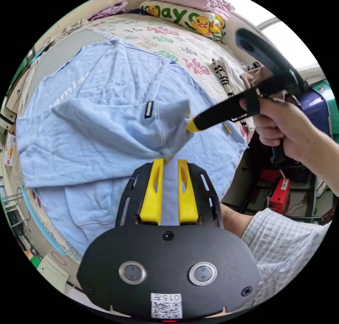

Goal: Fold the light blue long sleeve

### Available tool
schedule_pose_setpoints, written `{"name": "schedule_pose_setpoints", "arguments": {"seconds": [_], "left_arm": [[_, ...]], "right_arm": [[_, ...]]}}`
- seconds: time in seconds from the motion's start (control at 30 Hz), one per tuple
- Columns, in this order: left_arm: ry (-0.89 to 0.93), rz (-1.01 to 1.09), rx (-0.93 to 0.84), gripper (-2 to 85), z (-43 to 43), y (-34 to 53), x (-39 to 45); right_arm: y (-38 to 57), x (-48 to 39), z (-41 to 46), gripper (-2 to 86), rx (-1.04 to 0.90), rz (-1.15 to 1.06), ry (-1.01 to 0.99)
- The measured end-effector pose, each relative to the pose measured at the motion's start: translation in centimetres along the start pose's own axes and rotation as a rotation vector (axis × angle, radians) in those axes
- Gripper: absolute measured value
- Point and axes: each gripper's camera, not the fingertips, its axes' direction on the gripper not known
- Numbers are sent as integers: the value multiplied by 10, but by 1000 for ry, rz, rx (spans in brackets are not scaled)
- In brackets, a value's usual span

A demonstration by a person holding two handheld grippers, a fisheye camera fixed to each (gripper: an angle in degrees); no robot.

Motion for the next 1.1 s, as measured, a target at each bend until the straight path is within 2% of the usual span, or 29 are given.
{"name": "schedule_pose_setpoints", "arguments": {"seconds": [0.1,0.27,0.37,0.5,0.63,0.8,0.9,1.03,1.1], "left_arm": [[72,-67,21,62,-3,10,-17],[155,-153,38,60,1,32,-47],[168,-175,24,60,8,45,-59],[189,-198,24,60,12,65,-72],[217,-254,39,61,16,92,-92],[254,-357,107,62,9,139,-129],[299,-507,193,63,1,184,-168],[346,-714,312,65,-1,252,-223],[344,-779,350,66,1,279,-243]], "right_arm": [[24,32,-1,38,30,118,72],[31,66,-15,130,189,170,-115],[5,53,-8,136,196,81,-135],[-31,21,17,114,86,-23,-50],[-49,5,42,41,8,-55,103],[-38,26,31,25,63,-27,32],[-28,48,15,22,116,32,-12],[-25,66,12,20,122,68,119],[-29,75,20,21,106,81,114]]}}
